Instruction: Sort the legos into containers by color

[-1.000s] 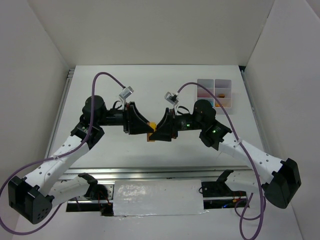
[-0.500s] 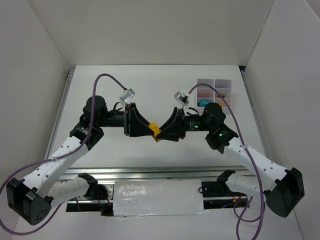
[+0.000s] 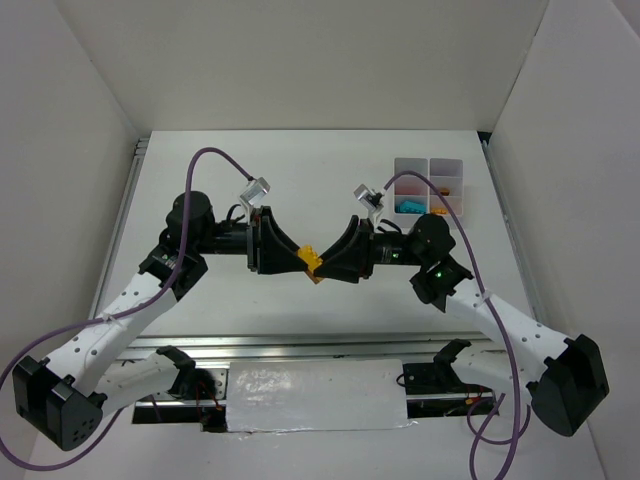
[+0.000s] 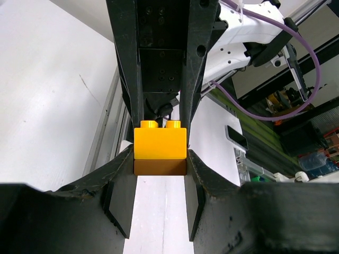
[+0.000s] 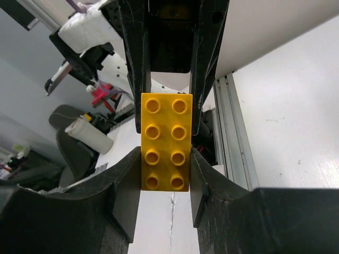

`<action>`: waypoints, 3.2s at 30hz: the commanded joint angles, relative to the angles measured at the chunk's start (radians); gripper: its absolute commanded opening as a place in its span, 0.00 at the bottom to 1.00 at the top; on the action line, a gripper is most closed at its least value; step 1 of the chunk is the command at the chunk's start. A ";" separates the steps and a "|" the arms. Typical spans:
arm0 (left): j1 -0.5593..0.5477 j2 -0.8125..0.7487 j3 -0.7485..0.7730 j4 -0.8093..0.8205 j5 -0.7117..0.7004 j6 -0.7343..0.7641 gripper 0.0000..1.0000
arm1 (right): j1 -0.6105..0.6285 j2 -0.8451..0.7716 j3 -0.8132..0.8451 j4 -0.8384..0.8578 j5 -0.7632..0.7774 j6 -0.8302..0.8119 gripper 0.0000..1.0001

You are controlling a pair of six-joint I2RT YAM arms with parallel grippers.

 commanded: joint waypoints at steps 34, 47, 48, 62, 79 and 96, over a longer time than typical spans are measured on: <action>0.056 -0.012 0.035 0.102 0.029 -0.065 0.00 | 0.137 0.075 0.018 0.010 0.004 -0.061 0.15; 0.055 -0.019 0.041 0.031 0.088 0.027 0.00 | 0.149 0.038 0.161 -0.378 0.159 -0.313 0.82; 0.055 -0.019 0.043 0.015 0.094 0.040 0.00 | 0.149 0.035 0.173 -0.414 0.167 -0.336 0.86; 0.042 -0.058 0.058 -0.104 0.158 0.153 0.00 | 0.146 0.067 0.345 -0.647 0.013 -0.470 0.67; 0.019 -0.034 0.085 -0.196 0.069 0.193 0.05 | 0.149 0.122 0.316 -0.437 -0.010 -0.350 0.00; 0.019 -0.060 0.021 0.033 -0.052 -0.040 0.74 | 0.158 -0.057 0.064 -0.061 0.214 -0.178 0.00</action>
